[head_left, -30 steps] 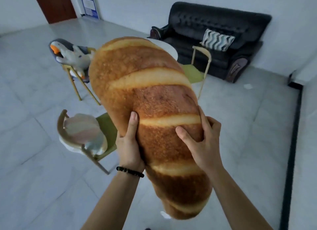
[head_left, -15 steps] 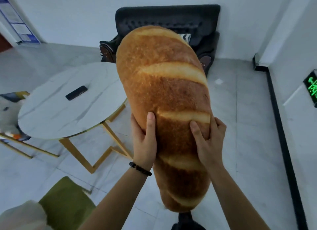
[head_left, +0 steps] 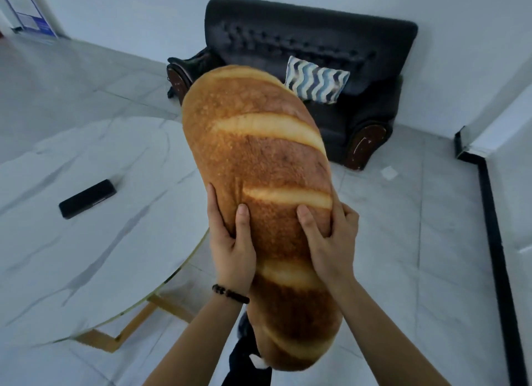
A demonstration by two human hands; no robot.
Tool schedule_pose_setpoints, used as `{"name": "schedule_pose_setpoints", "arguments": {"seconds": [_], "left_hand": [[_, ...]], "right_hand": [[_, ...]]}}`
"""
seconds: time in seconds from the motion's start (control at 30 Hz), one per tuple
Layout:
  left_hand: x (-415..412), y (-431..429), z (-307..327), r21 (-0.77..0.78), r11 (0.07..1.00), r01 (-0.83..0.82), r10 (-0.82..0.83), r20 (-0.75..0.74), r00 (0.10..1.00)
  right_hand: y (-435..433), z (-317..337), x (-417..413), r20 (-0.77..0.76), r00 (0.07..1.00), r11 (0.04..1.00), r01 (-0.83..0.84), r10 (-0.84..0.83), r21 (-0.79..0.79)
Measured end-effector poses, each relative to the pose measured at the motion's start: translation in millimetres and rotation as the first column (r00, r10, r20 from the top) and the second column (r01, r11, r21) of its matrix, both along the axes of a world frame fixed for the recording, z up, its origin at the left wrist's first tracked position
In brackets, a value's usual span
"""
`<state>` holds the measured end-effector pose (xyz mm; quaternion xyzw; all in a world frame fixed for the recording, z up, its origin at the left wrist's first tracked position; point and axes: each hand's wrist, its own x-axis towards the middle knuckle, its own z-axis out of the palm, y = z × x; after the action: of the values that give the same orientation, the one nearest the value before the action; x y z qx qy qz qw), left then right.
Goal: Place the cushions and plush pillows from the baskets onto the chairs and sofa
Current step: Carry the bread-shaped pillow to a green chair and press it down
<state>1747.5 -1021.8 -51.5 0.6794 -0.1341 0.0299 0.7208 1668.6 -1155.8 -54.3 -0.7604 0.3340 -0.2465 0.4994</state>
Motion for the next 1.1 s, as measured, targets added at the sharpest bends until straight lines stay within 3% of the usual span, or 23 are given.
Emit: {"name": "schedule_pose_setpoints", "arguments": {"seconds": [0.1,0.23,0.33,0.43,0.47,0.53,0.6,0.8,0.93,1.03,1.1], "left_hand": [[81,-35,0,0.003,0.999,-0.045,0.045,-0.010,0.999],[176,-81,8,0.017,0.997,-0.081,0.082,-0.051,0.995],[229,-112,1,0.035,0.990,-0.135,0.138,-0.090,0.986],[267,-146,-16,0.036,0.988,-0.153,0.157,-0.176,0.972],[275,-157,-21,0.033,0.987,-0.155,0.159,-0.208,0.965],[289,-183,-32,0.051,0.989,-0.141,0.150,-0.278,0.949],[305,-208,-44,0.134,0.986,-0.103,0.144,-0.338,0.930],[366,-259,-117,0.438,0.899,0.014,0.229,-0.497,0.837],[376,-286,-177,0.422,0.901,0.102,0.177,-0.572,0.801],[389,-295,-251,0.397,0.909,0.129,0.166,-0.627,0.761],[396,-300,-306,0.405,0.893,0.198,0.150,-0.681,0.717]], "right_hand": [[-37,5,77,-0.054,0.998,0.999,-0.034,0.035,0.020],[-98,15,150,-0.015,0.996,0.995,-0.085,0.086,0.043],[-151,9,181,0.013,0.999,0.994,-0.031,0.029,0.108],[-216,-29,210,-0.094,0.992,0.963,-0.059,0.087,0.263],[-237,-41,218,-0.125,0.980,0.921,-0.100,0.158,0.378],[-271,-59,235,-0.075,0.945,0.730,-0.193,0.317,0.655],[-296,-68,249,-0.044,0.923,0.618,-0.219,0.381,0.755],[-330,-122,308,-0.179,0.948,0.753,-0.086,0.264,0.652],[-325,-177,348,-0.268,0.938,0.866,-0.061,0.220,0.496],[-324,-232,379,-0.343,0.911,0.943,-0.119,0.229,0.312],[-325,-282,398,-0.372,0.877,0.941,-0.215,0.304,0.263]]}}
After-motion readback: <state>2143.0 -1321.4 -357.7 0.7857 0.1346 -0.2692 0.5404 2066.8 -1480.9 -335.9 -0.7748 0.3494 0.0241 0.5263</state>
